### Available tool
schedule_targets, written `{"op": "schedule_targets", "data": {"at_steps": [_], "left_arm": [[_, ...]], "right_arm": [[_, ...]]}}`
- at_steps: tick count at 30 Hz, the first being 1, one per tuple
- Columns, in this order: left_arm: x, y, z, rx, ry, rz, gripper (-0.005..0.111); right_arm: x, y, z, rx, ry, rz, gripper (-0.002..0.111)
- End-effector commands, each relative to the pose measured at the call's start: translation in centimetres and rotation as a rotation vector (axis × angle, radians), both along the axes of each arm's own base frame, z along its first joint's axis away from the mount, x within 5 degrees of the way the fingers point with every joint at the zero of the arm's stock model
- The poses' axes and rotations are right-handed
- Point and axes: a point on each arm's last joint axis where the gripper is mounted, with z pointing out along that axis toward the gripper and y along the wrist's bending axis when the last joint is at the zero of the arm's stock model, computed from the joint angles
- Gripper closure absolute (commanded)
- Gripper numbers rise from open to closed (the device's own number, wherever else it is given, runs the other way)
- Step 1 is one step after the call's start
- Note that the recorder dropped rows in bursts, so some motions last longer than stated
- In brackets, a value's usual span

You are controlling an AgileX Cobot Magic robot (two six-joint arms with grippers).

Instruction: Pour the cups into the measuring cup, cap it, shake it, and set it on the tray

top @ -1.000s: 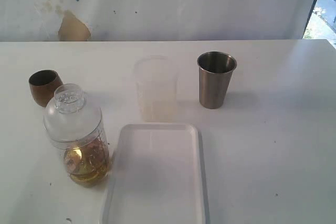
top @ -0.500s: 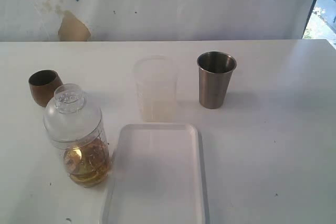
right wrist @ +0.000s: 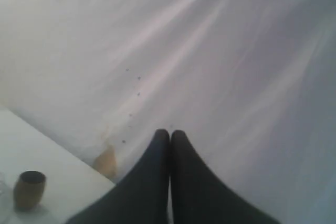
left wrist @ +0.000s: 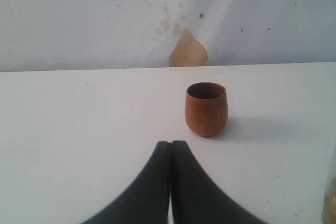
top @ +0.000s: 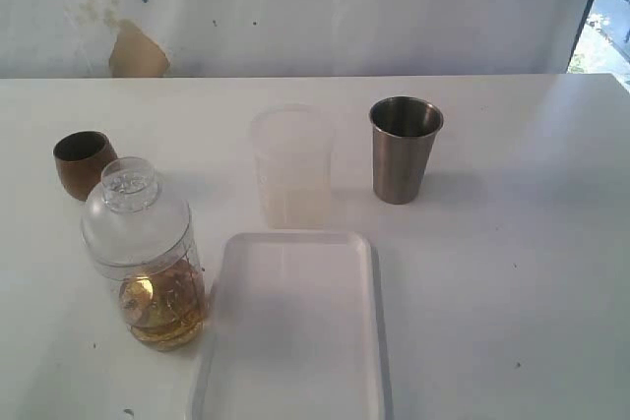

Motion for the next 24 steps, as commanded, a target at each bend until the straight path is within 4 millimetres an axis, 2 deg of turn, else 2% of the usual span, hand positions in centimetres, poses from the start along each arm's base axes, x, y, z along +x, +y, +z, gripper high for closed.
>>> {"op": "schedule_targets", "data": {"at_steps": [1,4,5,8,10,14,18,19,22,24], "left_arm": [[0.0,0.0,-0.1,0.001,-0.010,0.003,0.107],[0.0,0.0,-0.1,0.001,-0.010,0.003,0.107],[0.0,0.0,-0.1,0.001,-0.010,0.003,0.107],[0.0,0.0,-0.1,0.001,-0.010,0.003,0.107],[0.0,0.0,-0.1,0.001,-0.010,0.003,0.107],[0.0,0.0,0.0,0.001,-0.012,0.003,0.107],[0.0,0.0,0.0,0.001,-0.012,0.003,0.107],[0.0,0.0,0.0,0.001,-0.012,0.003,0.107],[0.0,0.0,-0.1,0.001,-0.010,0.003,0.107],[0.0,0.0,-0.1,0.001,-0.010,0.003,0.107]], "right_arm": [[0.0,-0.6,-3.4,-0.016,-0.025,-0.190,0.108],[0.3,-0.9,-5.8,0.011,0.032,-0.293,0.108],[0.5,-1.1,-7.2,0.012,0.057,-0.342,0.108],[0.8,-1.2,-9.7,0.003,0.080,-0.394,0.108],[1.0,-1.4,-13.1,0.000,0.105,-0.438,0.108],[1.8,-1.7,-17.5,0.008,0.229,-0.490,0.108],[2.1,-1.7,-19.5,-0.008,0.317,-0.499,0.108],[2.0,-1.8,-20.3,-0.022,0.397,-0.504,0.108],[1.8,-1.8,-21.3,0.008,0.527,-0.508,0.108],[1.8,-1.8,-21.5,0.043,0.554,-0.509,0.108]]}}
